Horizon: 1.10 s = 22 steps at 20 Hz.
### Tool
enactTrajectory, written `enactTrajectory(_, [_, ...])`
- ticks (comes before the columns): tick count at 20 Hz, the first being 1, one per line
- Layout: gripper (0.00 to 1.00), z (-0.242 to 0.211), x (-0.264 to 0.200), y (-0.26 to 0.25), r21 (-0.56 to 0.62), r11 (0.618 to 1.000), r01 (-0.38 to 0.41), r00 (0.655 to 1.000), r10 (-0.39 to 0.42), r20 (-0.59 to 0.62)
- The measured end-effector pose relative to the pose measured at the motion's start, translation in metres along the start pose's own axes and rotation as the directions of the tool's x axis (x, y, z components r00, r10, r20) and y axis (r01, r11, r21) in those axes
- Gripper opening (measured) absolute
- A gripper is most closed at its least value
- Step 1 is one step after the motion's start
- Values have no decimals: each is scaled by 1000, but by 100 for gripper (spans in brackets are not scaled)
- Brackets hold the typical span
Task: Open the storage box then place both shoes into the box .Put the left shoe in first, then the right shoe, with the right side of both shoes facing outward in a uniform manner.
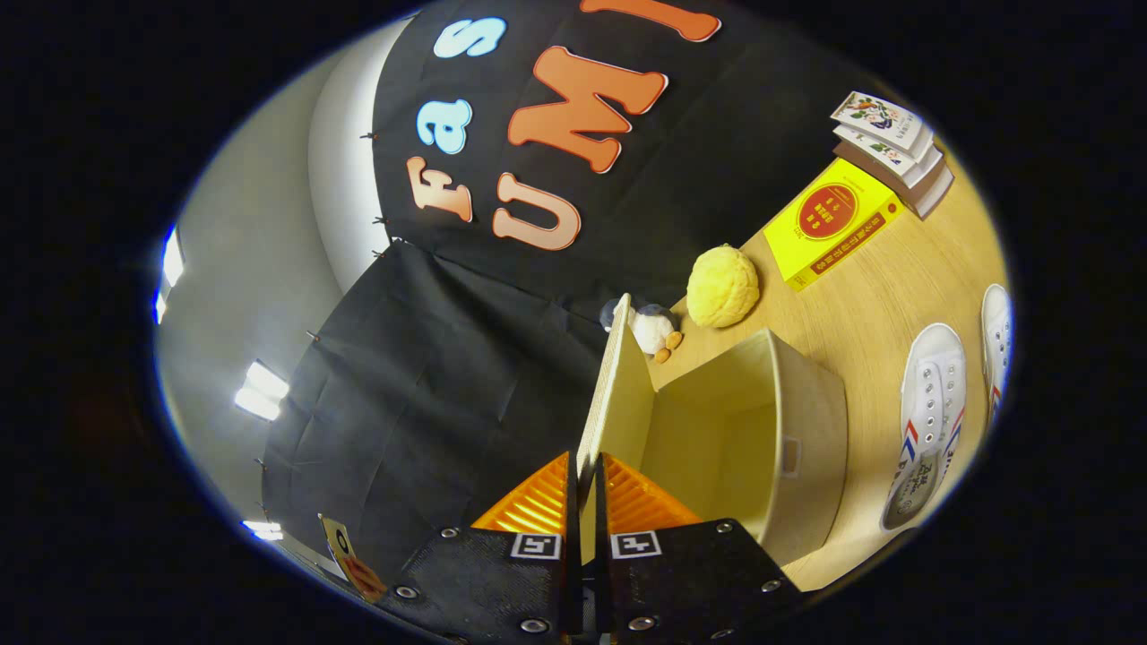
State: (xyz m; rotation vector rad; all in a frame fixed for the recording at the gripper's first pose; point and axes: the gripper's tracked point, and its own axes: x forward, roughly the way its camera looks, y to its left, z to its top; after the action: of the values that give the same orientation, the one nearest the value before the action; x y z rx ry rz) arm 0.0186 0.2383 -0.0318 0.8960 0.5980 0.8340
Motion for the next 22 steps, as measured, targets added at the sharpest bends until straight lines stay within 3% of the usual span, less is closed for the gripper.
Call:
enactTrajectory(10, [8, -29, 75, 80, -122, 992, -9, 999, 4, -45])
enactTrajectory(15, [18, -62, 113, 106, -233, 972, 2, 994, -27, -106])
enactTrajectory(16, [24, -67, 119, 105, -255, 967, 11, 993, -42, -115])
enactTrajectory(20, [86, -81, 134, 107, -310, 950, 36, 989, -78, -123])
enactTrajectory(21, [96, -84, 133, 106, -317, 947, 43, 989, -85, -120])
enactTrajectory(22, [97, -83, 133, 104, -326, 944, 52, 989, -94, -113])
